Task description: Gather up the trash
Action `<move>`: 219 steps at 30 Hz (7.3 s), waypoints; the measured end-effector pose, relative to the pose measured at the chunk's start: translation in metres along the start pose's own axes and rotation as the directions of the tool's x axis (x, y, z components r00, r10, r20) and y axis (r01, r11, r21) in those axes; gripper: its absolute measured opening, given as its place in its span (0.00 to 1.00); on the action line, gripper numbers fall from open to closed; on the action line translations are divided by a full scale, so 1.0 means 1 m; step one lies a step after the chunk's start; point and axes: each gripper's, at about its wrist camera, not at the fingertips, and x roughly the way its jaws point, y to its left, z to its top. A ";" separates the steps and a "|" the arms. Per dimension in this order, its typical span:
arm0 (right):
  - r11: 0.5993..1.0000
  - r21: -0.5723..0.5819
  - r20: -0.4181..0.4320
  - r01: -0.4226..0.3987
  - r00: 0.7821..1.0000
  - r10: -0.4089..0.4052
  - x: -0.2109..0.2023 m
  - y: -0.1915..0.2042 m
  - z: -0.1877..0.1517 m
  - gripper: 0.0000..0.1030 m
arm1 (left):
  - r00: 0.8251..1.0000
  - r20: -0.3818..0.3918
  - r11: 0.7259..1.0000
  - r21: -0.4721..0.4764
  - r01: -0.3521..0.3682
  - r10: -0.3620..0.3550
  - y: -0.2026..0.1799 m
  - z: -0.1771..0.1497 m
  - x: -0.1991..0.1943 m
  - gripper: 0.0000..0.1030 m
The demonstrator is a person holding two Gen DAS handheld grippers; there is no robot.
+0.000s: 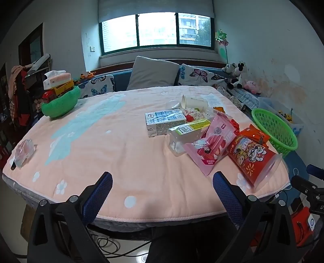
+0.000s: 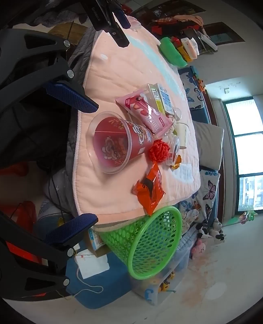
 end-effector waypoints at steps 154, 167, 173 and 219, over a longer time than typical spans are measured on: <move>0.988 0.048 -0.076 -0.147 0.986 0.151 0.047 -0.073 0.129 0.62 | 0.952 -0.229 0.861 0.422 0.285 -0.203 -0.114 0.043 0.146 0.65; 0.988 0.119 -0.006 -0.096 0.995 0.097 0.034 -0.123 0.147 0.63 | 0.942 -0.231 0.863 0.391 0.321 -0.246 -0.111 0.049 0.135 0.24; 0.986 0.156 0.003 -0.052 0.999 0.052 0.041 -0.145 0.154 0.62 | 0.934 -0.221 0.868 0.359 0.344 -0.280 -0.105 0.057 0.121 0.20; 0.942 0.308 -0.148 0.133 0.985 -0.091 0.140 -0.258 0.133 0.69 | 0.877 -0.139 0.838 0.258 0.481 -0.460 -0.174 0.164 0.118 0.18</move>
